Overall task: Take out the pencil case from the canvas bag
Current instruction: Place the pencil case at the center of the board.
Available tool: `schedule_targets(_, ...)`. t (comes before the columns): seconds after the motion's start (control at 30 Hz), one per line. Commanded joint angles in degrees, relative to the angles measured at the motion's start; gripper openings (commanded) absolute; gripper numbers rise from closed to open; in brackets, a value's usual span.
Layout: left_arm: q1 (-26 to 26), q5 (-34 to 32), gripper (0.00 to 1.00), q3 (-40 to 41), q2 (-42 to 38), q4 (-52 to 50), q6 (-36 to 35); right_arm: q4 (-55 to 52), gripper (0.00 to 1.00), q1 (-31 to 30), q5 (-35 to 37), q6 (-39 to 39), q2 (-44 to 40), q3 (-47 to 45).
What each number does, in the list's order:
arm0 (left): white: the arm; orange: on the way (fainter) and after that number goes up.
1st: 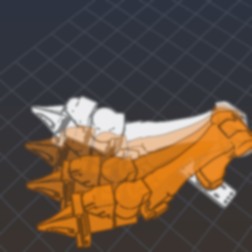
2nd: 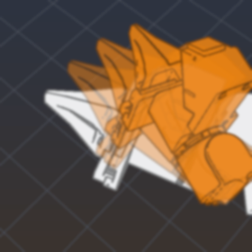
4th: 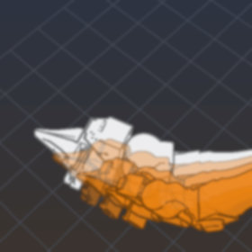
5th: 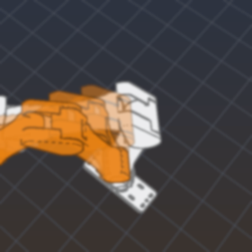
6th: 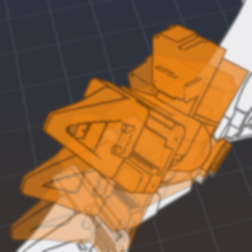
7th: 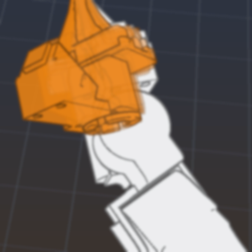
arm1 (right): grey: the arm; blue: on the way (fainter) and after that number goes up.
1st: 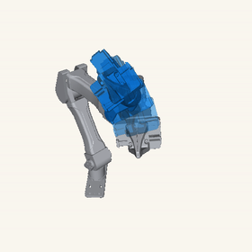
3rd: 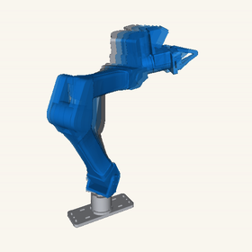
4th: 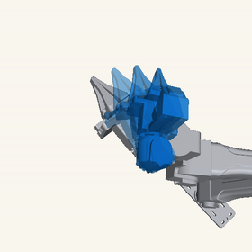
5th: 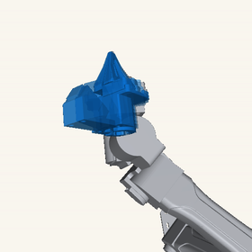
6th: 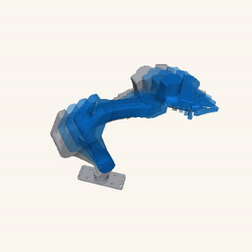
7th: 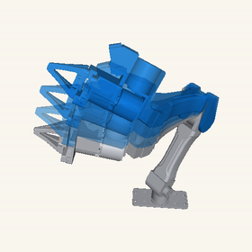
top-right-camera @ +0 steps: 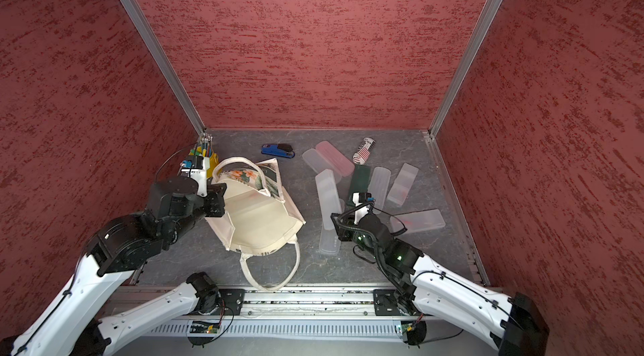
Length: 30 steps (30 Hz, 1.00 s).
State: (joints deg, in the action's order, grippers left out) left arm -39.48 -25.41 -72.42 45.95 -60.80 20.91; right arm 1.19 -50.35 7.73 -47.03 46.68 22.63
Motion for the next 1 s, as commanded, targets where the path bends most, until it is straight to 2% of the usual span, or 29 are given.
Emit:
schedule_targets(0.0, 0.5, 1.2, 0.00, -0.8, -0.2, 5.0, -0.3, 10.5, 0.03, 0.3, -1.0, 2.6, 5.5, 0.9)
schedule_targets(0.13, 0.5, 1.7, 0.00, -1.8, 1.6, 3.7, -1.6, 13.8, 0.03, 0.8, -2.0, 4.5, 14.6, 5.3)
schedule_targets(0.23, 0.6, 1.7, 0.00, -1.0, 1.0, 4.5, -1.8, 14.8, 0.03, 1.4, -5.5, 6.7, 22.2, 10.2)
schedule_targets(0.37, 0.8, 2.7, 0.00, -0.7, -0.2, 4.9, -1.7, 16.9, 0.03, 2.2, -5.8, 9.3, 29.2, 13.9)
schedule_targets(0.47, 0.9, 3.2, 0.00, -0.5, -0.7, 4.1, -1.3, 19.0, 0.04, 4.5, -10.0, 9.5, 34.6, 16.3)
schedule_targets(0.6, 1.0, 4.8, 0.00, 1.5, -1.6, 4.3, -0.6, 17.8, 0.03, 5.3, -9.4, 12.4, 43.7, 21.4)
schedule_targets(0.97, 1.0, 7.3, 0.00, 5.3, -3.3, 6.5, 0.5, 20.9, 0.03, 11.9, -20.1, 11.3, 55.4, 26.8)
